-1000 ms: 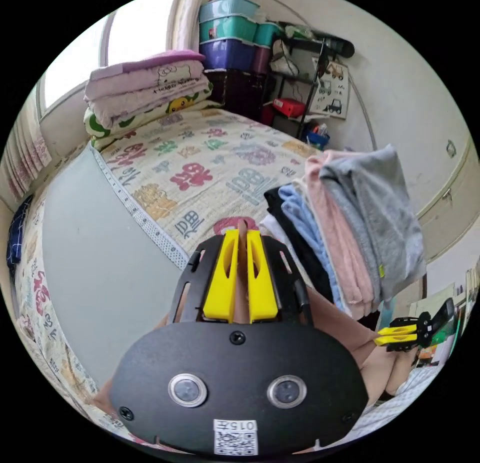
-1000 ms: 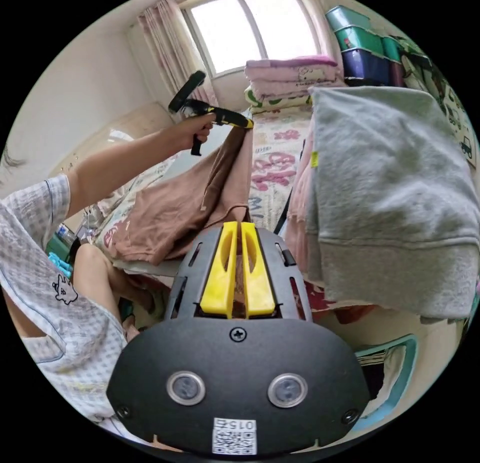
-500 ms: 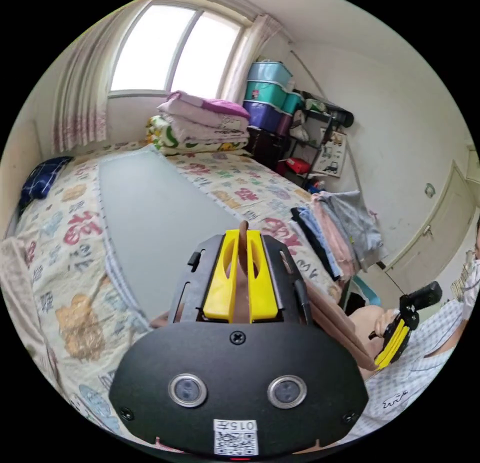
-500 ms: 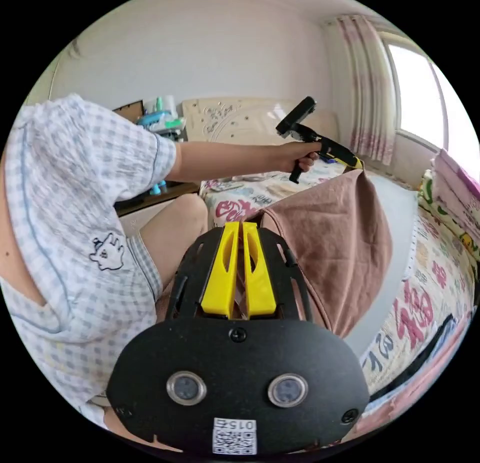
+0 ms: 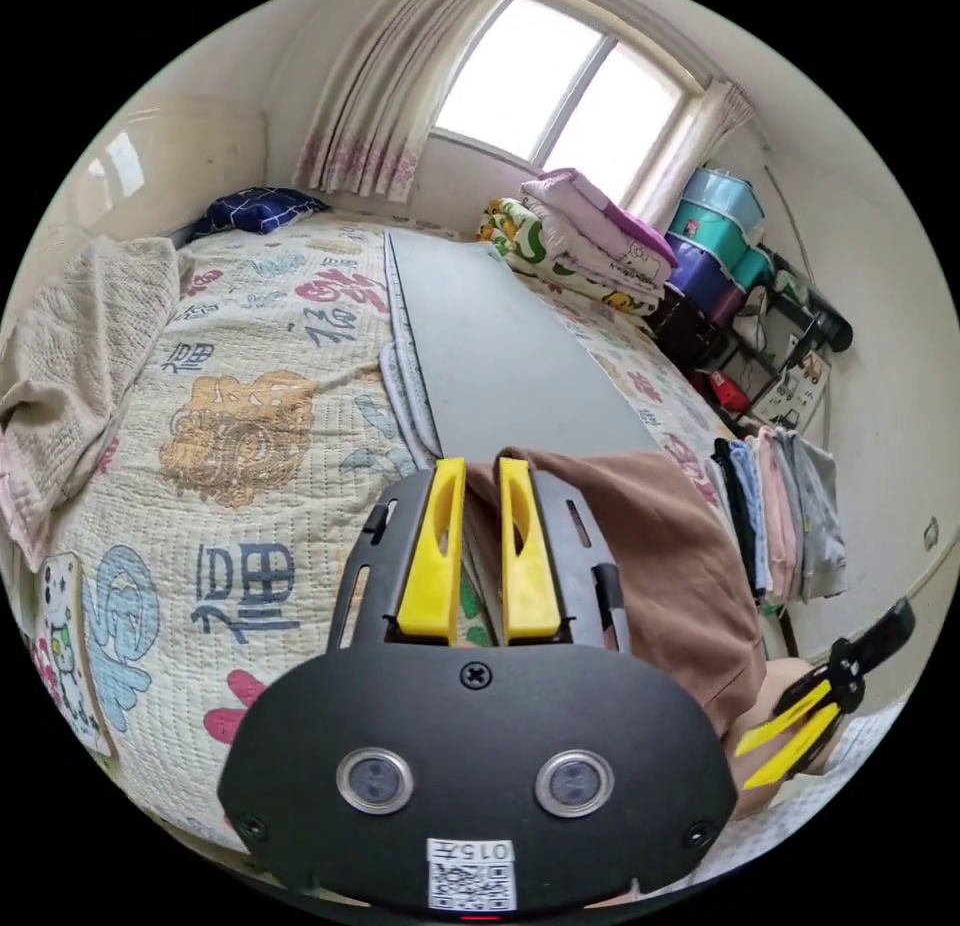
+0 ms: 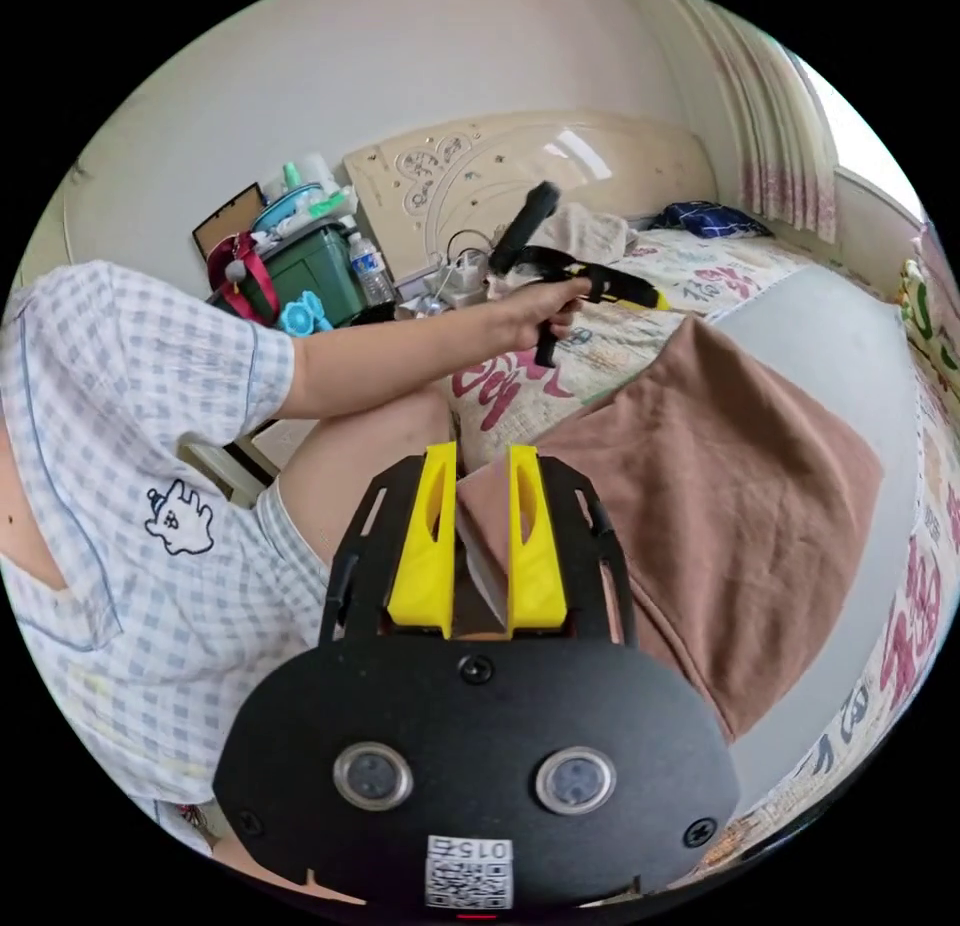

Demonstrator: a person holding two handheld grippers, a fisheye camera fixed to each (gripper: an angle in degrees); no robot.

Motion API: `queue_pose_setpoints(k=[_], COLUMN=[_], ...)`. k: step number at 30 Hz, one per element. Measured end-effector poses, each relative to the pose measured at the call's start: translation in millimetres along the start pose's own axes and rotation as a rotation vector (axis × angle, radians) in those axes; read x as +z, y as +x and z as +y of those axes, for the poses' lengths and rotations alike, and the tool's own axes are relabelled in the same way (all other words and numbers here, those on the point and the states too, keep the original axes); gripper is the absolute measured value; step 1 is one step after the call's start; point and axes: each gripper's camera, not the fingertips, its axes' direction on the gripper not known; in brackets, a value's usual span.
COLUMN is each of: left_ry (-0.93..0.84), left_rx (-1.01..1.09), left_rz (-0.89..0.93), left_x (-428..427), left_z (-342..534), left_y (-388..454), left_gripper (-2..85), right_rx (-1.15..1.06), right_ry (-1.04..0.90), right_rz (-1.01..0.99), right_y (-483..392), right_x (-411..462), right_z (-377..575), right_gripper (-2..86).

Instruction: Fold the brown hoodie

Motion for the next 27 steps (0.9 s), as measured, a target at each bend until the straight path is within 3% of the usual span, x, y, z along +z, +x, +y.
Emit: queue_pose_setpoints(k=[3, 6, 9, 12, 16, 20, 27], left_ry=[0.028, -0.088, -0.126, -0.133, -0.062, -0.062, -0.178], left_rx=[-0.046, -0.055, -0.059, -0.029, -0.041, 0.022, 0.100], left_rz=[0.117, 0.161, 0.212, 0.196, 0.215, 0.108, -0.028], left_x=[-1, 31, 53, 56, 36, 24, 71], left_z=[-12, -22, -27, -32, -36, -40, -33], left_y=[-8, -7, -3, 2, 5, 19, 39], left_gripper=[9.6, 11.7, 9.6, 3.8, 2.1, 1.6, 1.7], right_rx=[0.049, 0.033, -0.022, -0.080, -0.075, -0.080, -0.100], right_ry=[-0.035, -0.190, -0.324, -0.363, -0.355, -0.305, -0.426], right_rz=[0.078, 0.082, 0.143, 0.282, 0.160, 0.051, 0.127], right_y=[16, 17, 6, -6, -4, -8, -17], right_x=[10, 52, 91, 105, 105, 102, 146], right_z=[6, -3, -8, -15, -31, -55, -97], right_gripper=[9.6, 10.8, 10.1, 3.6, 0.1, -0.4, -0.3])
